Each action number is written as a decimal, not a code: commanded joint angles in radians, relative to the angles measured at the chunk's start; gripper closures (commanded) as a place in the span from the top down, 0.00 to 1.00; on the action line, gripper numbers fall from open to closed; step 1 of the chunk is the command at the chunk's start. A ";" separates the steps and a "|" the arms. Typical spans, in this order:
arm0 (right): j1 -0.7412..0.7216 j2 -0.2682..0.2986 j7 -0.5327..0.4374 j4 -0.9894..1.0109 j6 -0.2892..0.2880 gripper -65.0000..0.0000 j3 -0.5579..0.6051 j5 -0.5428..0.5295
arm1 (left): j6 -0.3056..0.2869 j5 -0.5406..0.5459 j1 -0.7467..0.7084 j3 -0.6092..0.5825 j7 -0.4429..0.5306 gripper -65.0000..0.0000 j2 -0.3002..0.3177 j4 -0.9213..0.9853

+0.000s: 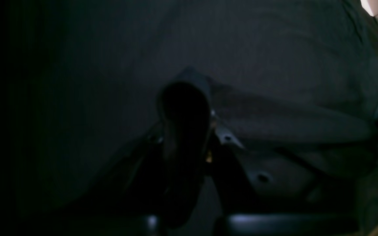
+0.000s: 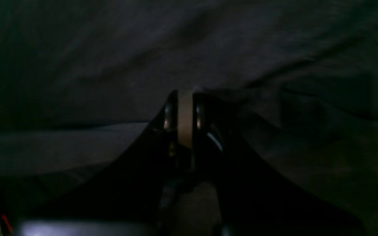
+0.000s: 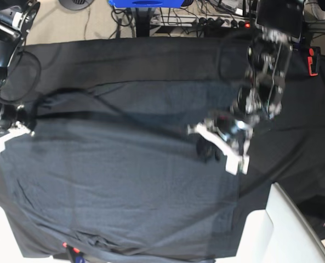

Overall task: Fold the T-shirt properly
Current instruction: 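Drag the held collar fabric with the left gripper toward the hem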

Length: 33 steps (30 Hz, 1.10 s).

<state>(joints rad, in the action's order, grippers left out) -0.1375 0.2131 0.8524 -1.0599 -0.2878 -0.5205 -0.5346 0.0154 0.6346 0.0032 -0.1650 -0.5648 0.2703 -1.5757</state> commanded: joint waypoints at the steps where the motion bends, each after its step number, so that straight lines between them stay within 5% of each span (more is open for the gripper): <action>1: -0.020 0.018 -0.020 -0.016 -0.006 0.00 -0.005 -0.012 | -0.005 0.004 0.034 -0.006 0.025 0.00 0.004 -0.004; 7: -0.020 0.016 -0.023 -0.016 -0.004 0.00 -0.007 -0.012 | -0.005 0.004 0.145 -0.140 0.027 0.00 -0.004 0.103; 12: -0.018 0.013 -0.057 -0.016 -0.004 0.00 -0.008 -0.012 | -0.005 -0.006 0.192 -0.133 0.029 0.00 -0.045 0.169; 22: -0.017 0.012 -0.063 -0.015 -0.004 0.00 -0.007 -0.012 | -0.005 -0.241 0.280 -0.143 0.029 0.00 -0.136 0.188; 33: -0.017 0.010 -0.065 -0.015 -0.004 0.00 -0.007 -0.012 | -0.009 -0.318 0.395 -0.140 0.030 0.00 -0.188 0.278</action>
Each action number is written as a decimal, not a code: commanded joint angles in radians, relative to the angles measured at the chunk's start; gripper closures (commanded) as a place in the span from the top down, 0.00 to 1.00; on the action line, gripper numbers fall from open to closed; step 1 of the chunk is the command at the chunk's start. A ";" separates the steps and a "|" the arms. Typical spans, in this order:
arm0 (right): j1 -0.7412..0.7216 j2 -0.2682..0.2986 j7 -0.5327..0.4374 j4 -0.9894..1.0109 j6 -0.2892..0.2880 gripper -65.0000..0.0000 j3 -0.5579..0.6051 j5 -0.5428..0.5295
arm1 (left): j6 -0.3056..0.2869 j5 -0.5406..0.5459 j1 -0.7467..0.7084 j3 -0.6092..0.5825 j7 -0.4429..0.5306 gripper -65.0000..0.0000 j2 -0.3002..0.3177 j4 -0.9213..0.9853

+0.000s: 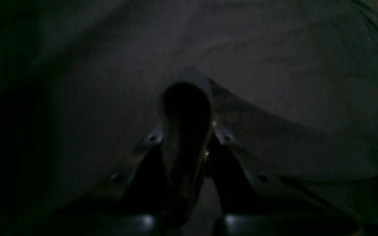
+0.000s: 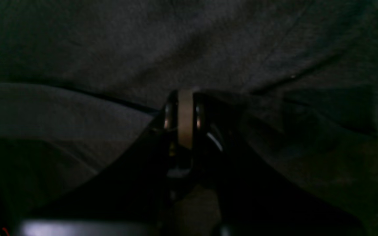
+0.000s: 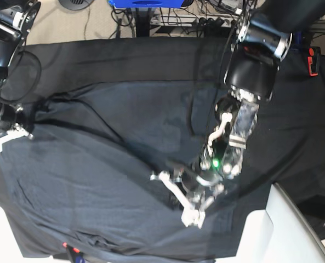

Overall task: Fold the T-shirt properly
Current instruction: 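Drag the held collar fabric with the left gripper toward the hem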

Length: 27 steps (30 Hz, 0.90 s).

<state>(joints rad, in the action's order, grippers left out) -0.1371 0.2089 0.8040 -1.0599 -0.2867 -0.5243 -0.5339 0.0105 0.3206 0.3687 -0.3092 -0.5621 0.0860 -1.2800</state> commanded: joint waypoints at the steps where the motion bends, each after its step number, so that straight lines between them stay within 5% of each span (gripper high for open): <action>1: -0.017 0.014 -0.016 -0.015 -0.006 0.00 -0.003 -0.013 | -0.004 -0.004 0.040 0.003 0.027 0.00 -0.004 -0.017; 12: -0.017 0.014 -0.016 -0.015 -0.004 0.00 -0.004 -0.013 | -0.004 -0.004 0.103 0.002 0.032 0.00 -0.021 0.076; 27: -0.020 0.013 -0.016 -0.015 -0.004 0.01 0.002 -0.015 | -0.004 -0.005 0.154 0.000 0.190 0.00 -0.022 0.242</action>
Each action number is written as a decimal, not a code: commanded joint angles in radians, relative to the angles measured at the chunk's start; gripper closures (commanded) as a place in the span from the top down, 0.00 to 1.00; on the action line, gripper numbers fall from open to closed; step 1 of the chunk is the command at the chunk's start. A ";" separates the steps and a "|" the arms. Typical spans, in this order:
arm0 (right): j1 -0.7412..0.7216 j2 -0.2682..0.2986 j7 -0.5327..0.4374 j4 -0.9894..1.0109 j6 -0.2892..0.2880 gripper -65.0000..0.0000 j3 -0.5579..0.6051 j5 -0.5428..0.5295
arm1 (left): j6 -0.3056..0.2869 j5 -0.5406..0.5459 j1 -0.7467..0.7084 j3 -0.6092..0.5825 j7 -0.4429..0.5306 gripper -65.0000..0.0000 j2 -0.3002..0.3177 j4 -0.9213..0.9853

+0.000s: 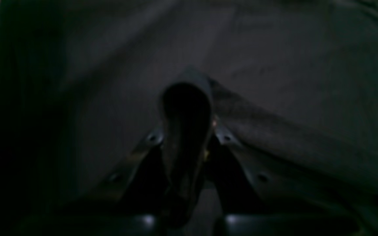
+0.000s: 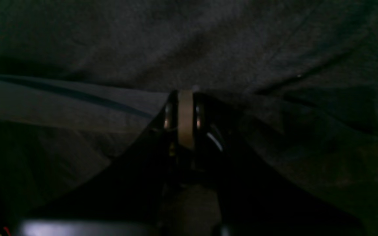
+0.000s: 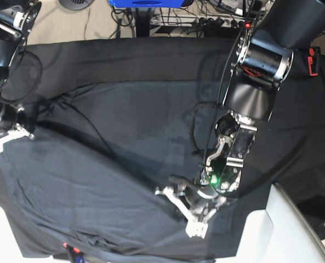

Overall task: Fold the T-shirt properly
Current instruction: 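Drag the held collar fabric with the left gripper toward the hem, then release the fabric and return the left gripper to the collar edge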

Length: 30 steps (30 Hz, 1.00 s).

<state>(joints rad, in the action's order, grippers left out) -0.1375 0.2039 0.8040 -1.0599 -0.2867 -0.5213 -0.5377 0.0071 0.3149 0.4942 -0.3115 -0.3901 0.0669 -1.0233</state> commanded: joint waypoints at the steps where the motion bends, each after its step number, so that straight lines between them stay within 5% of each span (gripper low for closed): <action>1: -0.020 0.018 -0.016 -0.015 -0.004 0.02 -0.001 -0.011 | 0.000 0.000 0.031 0.002 0.039 0.00 -0.003 -0.001; 4: -0.021 0.018 -0.038 -0.015 -0.004 0.16 -0.001 -0.015 | 0.000 0.000 0.056 0.002 0.078 0.03 -0.003 0.047; 10: -0.021 0.018 -0.113 -0.027 -0.004 0.69 0.000 -0.017 | 0.000 0.002 0.106 0.008 0.142 0.82 -0.017 0.139; 13: -0.021 0.016 -0.137 -0.087 -0.007 0.77 0.000 -0.017 | 0.000 0.011 0.130 0.015 0.147 1.00 -0.011 0.145; 18: 0.012 0.002 -0.134 -0.240 -0.009 0.77 -0.041 -0.019 | 0.000 0.014 0.045 0.016 0.113 1.00 0.034 -0.033; 23: 0.132 -0.068 -0.131 -0.372 -0.010 0.77 -0.236 -0.019 | -0.002 0.014 -0.282 0.016 -0.092 0.99 0.182 -0.466; 26: 0.166 -0.096 -0.131 -0.332 -0.076 0.77 -0.326 -0.019 | -0.002 0.016 -0.466 0.096 -0.186 0.82 0.233 -0.651; 30: 0.158 -0.103 -0.131 -0.199 -0.173 0.77 -0.412 -0.019 | -0.003 0.168 -0.713 0.351 -0.189 0.36 0.208 -0.782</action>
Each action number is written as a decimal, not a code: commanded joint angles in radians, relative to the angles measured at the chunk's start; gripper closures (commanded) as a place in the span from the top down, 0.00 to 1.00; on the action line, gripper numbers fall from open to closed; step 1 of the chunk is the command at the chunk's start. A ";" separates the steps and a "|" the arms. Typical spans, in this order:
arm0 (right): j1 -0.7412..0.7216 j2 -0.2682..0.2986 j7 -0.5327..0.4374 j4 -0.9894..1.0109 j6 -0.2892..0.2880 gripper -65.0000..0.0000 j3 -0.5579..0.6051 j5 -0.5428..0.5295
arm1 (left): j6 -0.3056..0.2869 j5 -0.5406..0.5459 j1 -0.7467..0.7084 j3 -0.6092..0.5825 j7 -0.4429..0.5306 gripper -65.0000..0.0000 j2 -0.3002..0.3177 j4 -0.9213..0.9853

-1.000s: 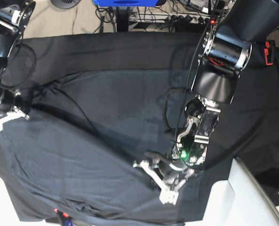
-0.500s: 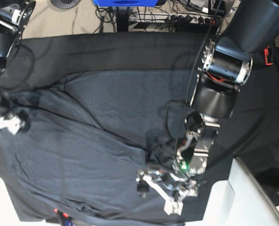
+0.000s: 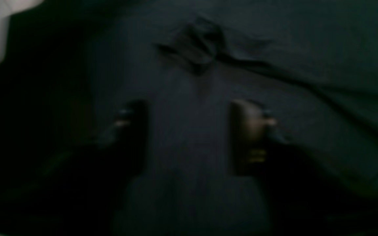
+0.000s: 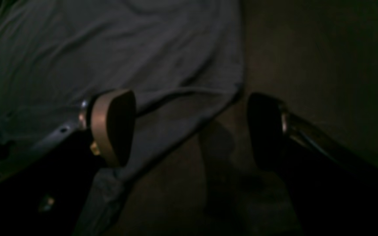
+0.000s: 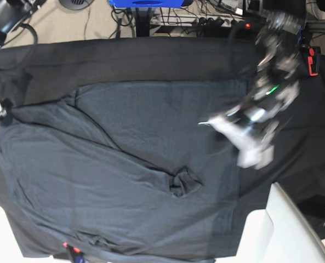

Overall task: Fold the T-shirt properly
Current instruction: 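Release the fabric and return the left gripper to the collar edge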

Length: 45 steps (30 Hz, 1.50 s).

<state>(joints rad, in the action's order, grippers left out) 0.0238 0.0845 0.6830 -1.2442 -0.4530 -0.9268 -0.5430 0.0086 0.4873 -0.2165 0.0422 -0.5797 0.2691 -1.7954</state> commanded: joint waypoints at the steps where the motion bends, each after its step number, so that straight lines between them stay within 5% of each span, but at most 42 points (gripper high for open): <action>1: -0.014 0.018 -0.010 0.017 -0.011 0.77 -0.019 -0.013 | -0.005 0.063 -0.039 0.051 0.000 0.27 0.008 -0.016; 5: -0.041 0.025 -0.010 0.146 -0.013 0.77 -0.053 -0.013 | -0.005 0.327 -0.180 0.215 0.000 0.00 0.011 0.009; 19: -0.180 0.082 -0.032 0.406 -0.014 0.77 -0.048 -0.013 | -0.005 0.368 -0.327 0.233 -0.001 0.00 0.003 0.087; 20: -0.183 0.082 -0.042 0.413 -0.014 0.77 -0.047 -0.013 | -0.005 0.371 -0.327 0.233 -0.001 0.03 0.003 0.090; 25: -0.195 0.097 -0.084 0.485 -0.014 0.74 -0.051 -0.012 | -0.005 0.373 -0.349 0.233 -0.001 0.53 0.002 0.096; 30: -0.196 0.119 -0.121 0.571 -0.014 0.29 -0.051 -0.013 | -0.009 0.373 -0.354 0.233 -0.001 0.89 -0.015 0.107; 34: -0.196 0.119 -0.130 0.596 -0.013 0.00 -0.051 -0.013 | -0.126 0.373 -0.349 0.235 -0.001 1.00 -0.046 0.151; 45: -0.190 0.119 -0.124 0.596 -0.013 0.01 -0.044 -0.006 | -0.152 0.368 -0.323 0.302 0.008 1.00 -0.092 0.214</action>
<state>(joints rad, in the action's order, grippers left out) -0.1677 0.1959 0.5240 -0.6476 -0.4877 -0.9768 -0.5911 -0.1352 0.8455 -0.5392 0.3378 -0.5892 0.1658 -1.5661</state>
